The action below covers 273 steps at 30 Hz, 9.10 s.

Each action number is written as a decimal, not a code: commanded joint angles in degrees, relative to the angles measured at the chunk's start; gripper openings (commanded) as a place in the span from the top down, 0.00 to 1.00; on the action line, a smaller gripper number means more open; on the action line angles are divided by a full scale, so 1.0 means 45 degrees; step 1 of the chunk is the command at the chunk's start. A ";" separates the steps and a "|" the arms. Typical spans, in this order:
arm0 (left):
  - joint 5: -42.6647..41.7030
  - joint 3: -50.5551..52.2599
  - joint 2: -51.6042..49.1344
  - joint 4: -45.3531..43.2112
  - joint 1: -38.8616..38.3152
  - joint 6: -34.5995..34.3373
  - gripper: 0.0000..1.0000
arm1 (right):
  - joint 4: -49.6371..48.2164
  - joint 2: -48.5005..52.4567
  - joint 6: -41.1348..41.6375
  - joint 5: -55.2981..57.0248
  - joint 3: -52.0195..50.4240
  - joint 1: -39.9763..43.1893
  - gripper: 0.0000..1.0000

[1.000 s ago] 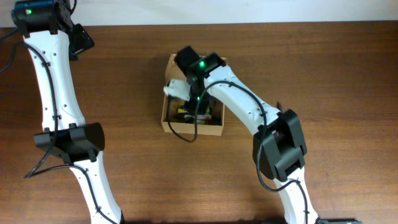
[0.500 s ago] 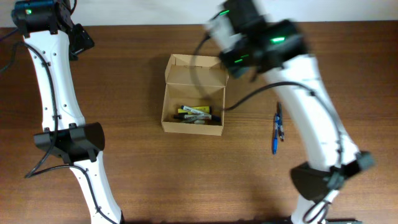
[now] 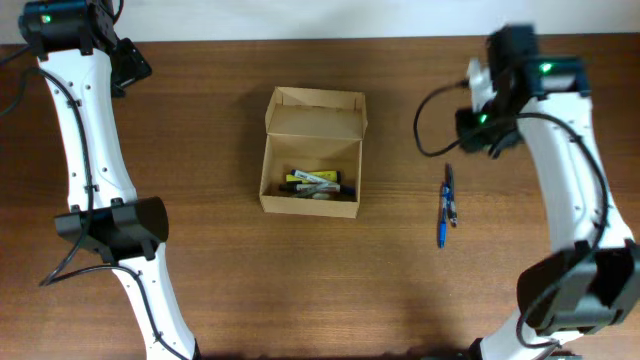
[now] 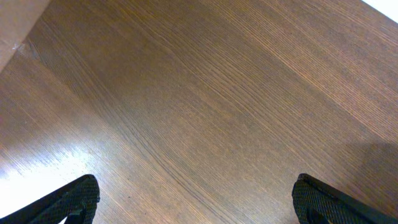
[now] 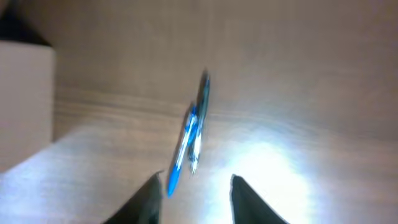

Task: Pack container
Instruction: 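Move the right gripper to the blue pen and grasp it, then lower the blue pen into the box and release it, then move the right gripper to the clear pen and grasp it, then place the clear pen into the box and release it, then bring both grippers to the box lid flaps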

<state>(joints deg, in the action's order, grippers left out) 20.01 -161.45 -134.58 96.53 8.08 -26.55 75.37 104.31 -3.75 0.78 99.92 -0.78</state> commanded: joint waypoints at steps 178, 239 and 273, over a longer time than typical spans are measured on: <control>0.0131 0.0063 0.0243 0.0029 0.0078 0.0117 0.00 | 0.0126 0.1180 -0.2176 -0.4080 0.3196 0.0597 0.96; 0.0131 0.0063 0.0243 0.0029 0.0078 0.0117 0.00 | 0.1219 0.6849 -0.6037 -0.2365 0.7956 -0.6815 0.46; -1.1497 0.0253 -0.1462 0.0034 -0.0175 0.5455 0.98 | 0.2589 0.4813 0.2084 -0.6411 1.0074 -0.0505 0.96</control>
<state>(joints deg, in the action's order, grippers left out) -19.73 -161.29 -135.57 96.40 7.35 -9.19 86.98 124.20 2.72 -15.62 148.49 -7.73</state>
